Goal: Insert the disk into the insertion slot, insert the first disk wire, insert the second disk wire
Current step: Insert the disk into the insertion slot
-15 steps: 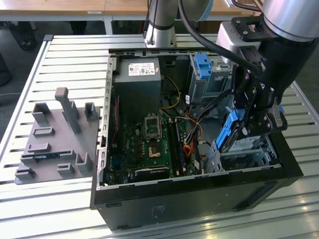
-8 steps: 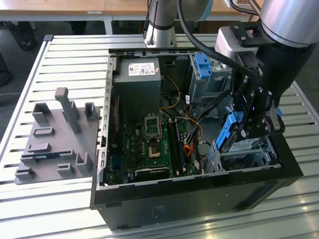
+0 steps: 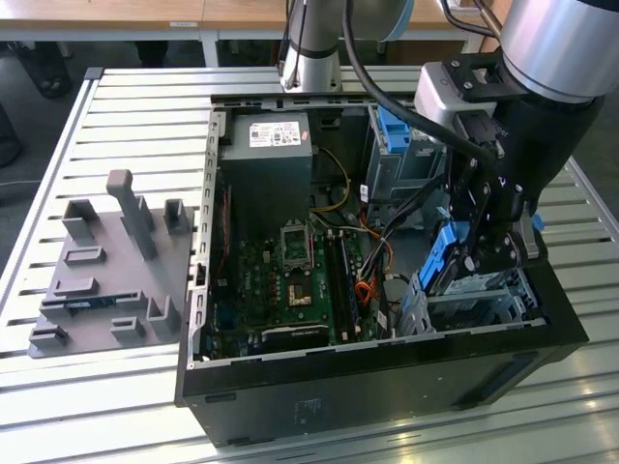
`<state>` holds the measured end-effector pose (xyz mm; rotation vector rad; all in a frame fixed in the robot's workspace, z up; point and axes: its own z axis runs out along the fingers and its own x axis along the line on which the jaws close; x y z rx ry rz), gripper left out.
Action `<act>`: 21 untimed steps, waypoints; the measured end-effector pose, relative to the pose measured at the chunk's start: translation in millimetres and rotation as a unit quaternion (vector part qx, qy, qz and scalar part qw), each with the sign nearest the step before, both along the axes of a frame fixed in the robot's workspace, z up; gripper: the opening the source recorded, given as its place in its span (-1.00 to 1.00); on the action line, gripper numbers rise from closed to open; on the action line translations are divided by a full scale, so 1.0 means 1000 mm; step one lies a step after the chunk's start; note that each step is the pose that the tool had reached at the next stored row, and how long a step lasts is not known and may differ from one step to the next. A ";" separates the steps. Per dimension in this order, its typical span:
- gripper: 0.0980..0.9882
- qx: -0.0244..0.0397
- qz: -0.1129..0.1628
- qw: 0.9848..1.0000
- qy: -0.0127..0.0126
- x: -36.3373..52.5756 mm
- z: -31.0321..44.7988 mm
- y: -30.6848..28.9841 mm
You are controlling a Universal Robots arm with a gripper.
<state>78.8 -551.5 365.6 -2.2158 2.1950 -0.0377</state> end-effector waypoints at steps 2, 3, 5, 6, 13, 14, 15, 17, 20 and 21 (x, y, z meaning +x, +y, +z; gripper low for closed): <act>-0.40 0.000 0.000 1.000 0.000 0.0000 -0.0014 0.0000; -0.40 0.000 0.000 1.000 0.000 0.0000 -0.0021 0.0000; -0.37 0.000 0.000 1.000 0.000 0.0000 -0.0035 0.0000; -0.37 0.000 0.000 1.000 0.000 0.0000 -0.0039 0.0000; -0.23 0.000 0.000 1.000 0.000 0.0000 -0.0065 0.0000; -0.23 0.000 0.000 1.000 0.000 0.0000 -0.0068 0.0000; -0.23 0.000 0.000 1.000 0.000 0.0000 -0.0073 0.0000; -0.41 0.000 0.000 1.000 0.000 0.0000 -0.0083 0.0000; -0.67 0.000 0.000 1.000 0.000 0.0000 -0.0103 0.0000; -0.67 0.000 0.000 1.000 0.000 0.0000 -0.0110 0.0000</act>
